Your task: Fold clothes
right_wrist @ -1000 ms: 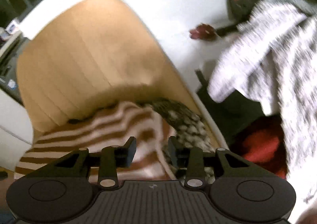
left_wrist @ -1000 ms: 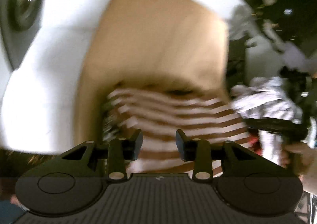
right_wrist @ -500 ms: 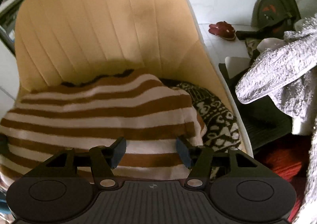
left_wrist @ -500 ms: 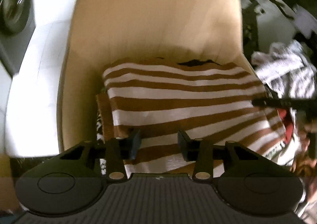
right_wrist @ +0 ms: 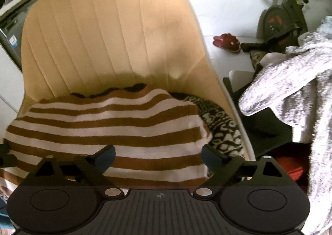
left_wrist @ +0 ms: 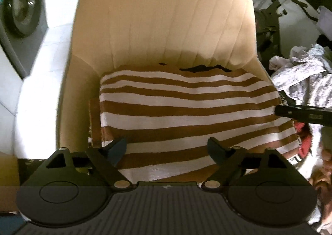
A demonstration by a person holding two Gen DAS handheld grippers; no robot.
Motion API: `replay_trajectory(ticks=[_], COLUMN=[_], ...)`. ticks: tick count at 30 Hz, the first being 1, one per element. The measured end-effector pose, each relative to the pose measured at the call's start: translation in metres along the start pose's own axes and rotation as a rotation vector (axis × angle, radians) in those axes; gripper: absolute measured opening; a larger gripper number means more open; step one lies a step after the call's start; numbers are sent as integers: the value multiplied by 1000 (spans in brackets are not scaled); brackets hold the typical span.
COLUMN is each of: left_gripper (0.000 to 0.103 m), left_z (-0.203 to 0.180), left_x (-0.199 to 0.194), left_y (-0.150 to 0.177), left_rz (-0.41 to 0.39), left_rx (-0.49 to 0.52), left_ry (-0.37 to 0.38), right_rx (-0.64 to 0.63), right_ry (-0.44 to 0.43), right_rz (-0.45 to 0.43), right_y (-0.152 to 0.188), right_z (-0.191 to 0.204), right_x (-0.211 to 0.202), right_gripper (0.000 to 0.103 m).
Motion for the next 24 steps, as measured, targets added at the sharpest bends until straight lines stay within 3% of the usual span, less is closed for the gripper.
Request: replay_trajectory(ticks=[5, 11, 24], left_gripper=[96, 100, 102], left_z=[-23, -64, -157], left_x=[-16, -49, -128], left_y=[5, 22, 80], left_rz=[-22, -62, -95], left_rx=[8, 10, -15], left_ry=[-42, -95, -181], right_rx=[24, 32, 37], right_ry=[8, 29, -38], right_rz=[-35, -61, -65], right_y=[8, 20, 71], right_z=[-6, -17, -58], right_x=[-34, -81, -197], right_gripper=[102, 102, 102])
Point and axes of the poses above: each gripper's, at about its wrist camera, not at the fingertips, and x roughly the way its jaws point, z to its left, y to its underside, the point moved 2 cm from there along x, roughly the way its jaws point, and after that the axes turned 1 degree about -x, right-handed, at the moved point
